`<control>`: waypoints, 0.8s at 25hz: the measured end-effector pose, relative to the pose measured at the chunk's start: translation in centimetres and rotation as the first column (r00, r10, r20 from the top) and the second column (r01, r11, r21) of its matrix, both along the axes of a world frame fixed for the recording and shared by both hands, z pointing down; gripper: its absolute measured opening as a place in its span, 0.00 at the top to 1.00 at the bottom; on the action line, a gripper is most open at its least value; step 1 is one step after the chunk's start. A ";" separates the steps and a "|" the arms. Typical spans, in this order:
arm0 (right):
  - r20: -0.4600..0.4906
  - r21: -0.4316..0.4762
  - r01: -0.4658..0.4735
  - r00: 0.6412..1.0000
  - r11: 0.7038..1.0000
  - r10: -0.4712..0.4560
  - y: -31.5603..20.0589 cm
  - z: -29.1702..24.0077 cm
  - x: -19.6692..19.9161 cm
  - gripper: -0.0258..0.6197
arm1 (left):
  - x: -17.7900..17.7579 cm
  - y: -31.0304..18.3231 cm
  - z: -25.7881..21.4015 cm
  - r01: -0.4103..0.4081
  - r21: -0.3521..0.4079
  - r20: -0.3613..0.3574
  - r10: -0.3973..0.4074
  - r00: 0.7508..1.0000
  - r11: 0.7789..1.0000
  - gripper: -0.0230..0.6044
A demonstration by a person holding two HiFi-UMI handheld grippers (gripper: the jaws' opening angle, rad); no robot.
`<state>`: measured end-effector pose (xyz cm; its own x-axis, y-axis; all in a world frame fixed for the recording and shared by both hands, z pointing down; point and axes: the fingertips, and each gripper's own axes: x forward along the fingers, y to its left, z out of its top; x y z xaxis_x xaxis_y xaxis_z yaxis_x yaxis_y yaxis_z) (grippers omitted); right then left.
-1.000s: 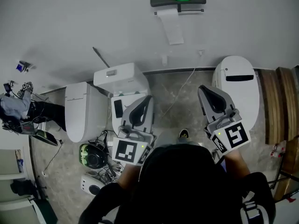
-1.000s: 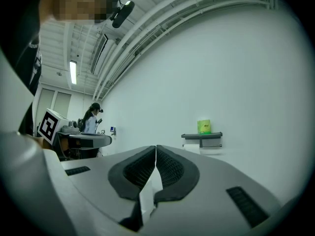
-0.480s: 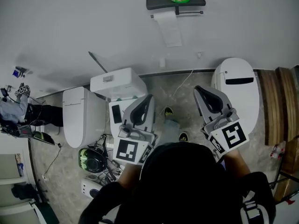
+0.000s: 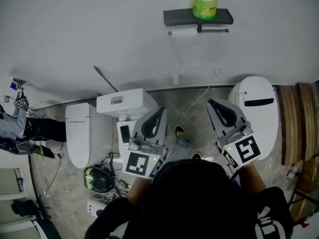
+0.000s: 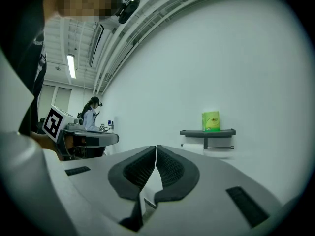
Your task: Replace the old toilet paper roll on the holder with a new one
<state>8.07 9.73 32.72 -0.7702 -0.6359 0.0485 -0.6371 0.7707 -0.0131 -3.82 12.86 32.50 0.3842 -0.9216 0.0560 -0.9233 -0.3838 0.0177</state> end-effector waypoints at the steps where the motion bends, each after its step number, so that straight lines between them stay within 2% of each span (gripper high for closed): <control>1: -0.005 -0.004 0.001 1.000 1.000 -0.001 -1.0 0.1 -0.5 0.93 | -0.5 -1.0 0.1 0.000 -0.004 -0.002 0.000 1.000 1.000 0.93; 14: -0.089 -0.017 -0.010 0.996 1.000 0.009 -11.0 0.4 -5.5 0.93 | -5.5 -12.1 0.3 -0.046 -0.026 -0.029 0.045 0.999 0.999 0.93; 20: -0.147 0.031 -0.009 0.989 0.999 0.013 -14.4 -0.4 -7.1 0.93 | -7.0 -15.7 0.6 -0.090 -0.041 -0.059 0.087 0.994 0.995 0.93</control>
<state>0.98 -4.70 32.34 -0.7492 -0.6471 0.1409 -0.6387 0.7623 0.1046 -10.84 -2.86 33.14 0.4677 -0.8810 0.0713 -0.8828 -0.4615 0.0882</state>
